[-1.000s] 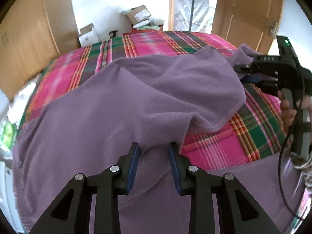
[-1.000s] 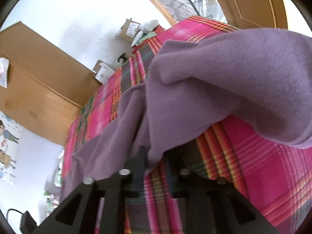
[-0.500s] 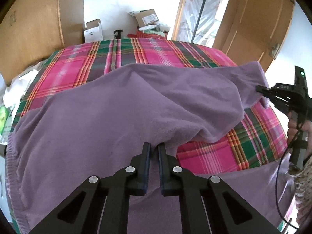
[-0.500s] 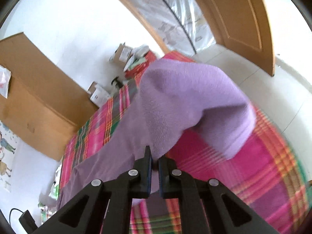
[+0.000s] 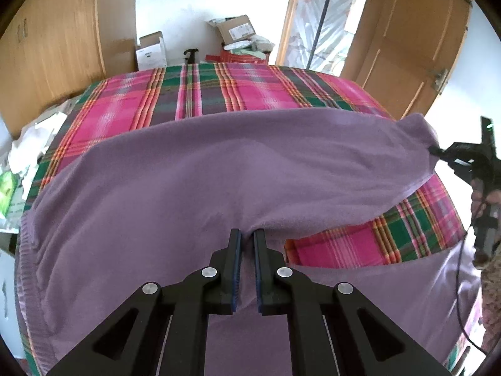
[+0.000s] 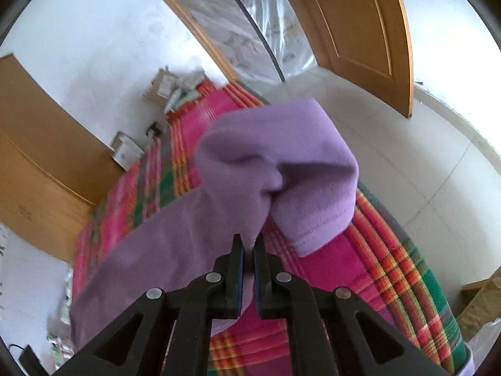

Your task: Fold clothes

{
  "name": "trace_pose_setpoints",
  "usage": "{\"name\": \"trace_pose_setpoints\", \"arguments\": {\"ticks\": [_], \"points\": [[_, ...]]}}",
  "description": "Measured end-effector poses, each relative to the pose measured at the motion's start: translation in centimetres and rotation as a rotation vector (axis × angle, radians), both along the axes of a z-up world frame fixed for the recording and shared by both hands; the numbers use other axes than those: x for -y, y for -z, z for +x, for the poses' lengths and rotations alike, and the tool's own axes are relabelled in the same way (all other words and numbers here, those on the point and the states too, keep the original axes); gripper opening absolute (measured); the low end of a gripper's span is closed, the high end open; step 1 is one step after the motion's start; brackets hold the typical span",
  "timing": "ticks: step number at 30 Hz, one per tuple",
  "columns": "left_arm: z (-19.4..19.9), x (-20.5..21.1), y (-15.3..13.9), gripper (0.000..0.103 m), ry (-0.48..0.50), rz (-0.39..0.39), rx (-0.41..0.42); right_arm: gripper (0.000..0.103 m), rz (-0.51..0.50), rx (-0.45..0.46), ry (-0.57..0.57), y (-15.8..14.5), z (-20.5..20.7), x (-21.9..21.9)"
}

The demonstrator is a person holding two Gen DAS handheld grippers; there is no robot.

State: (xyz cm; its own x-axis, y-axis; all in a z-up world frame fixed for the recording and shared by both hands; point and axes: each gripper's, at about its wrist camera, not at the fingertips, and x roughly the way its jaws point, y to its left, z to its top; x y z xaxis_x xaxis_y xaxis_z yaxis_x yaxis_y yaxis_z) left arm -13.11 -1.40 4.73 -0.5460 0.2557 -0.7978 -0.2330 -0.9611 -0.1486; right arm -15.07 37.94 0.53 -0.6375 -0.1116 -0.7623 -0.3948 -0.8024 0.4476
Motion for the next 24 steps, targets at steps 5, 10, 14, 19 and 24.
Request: {"name": "trace_pose_setpoints", "arguments": {"ticks": [5,10,14,19,24], "points": [[0.6,-0.1,0.1,0.008,0.092,-0.007,0.036,0.006,-0.008,-0.001,0.013,0.8,-0.2,-0.4],[0.7,-0.2,-0.5,0.008,0.138,0.051,0.057,0.006,0.064,-0.046,0.005,-0.9,-0.3,0.2],[0.6,-1.5,-0.1,0.015,0.144,-0.014,0.047,0.018,0.155,-0.062,-0.030,-2.3,0.3,1.8],[-1.1,-2.7,0.4,0.018,0.131,-0.049,0.045,0.027,0.222,-0.135,-0.089,-4.2,3.1,4.7],[-3.0,-1.6,-0.1,0.018,0.101,0.064,0.075,0.027,0.112,-0.162,-0.338,-4.0,5.0,9.6]]}}
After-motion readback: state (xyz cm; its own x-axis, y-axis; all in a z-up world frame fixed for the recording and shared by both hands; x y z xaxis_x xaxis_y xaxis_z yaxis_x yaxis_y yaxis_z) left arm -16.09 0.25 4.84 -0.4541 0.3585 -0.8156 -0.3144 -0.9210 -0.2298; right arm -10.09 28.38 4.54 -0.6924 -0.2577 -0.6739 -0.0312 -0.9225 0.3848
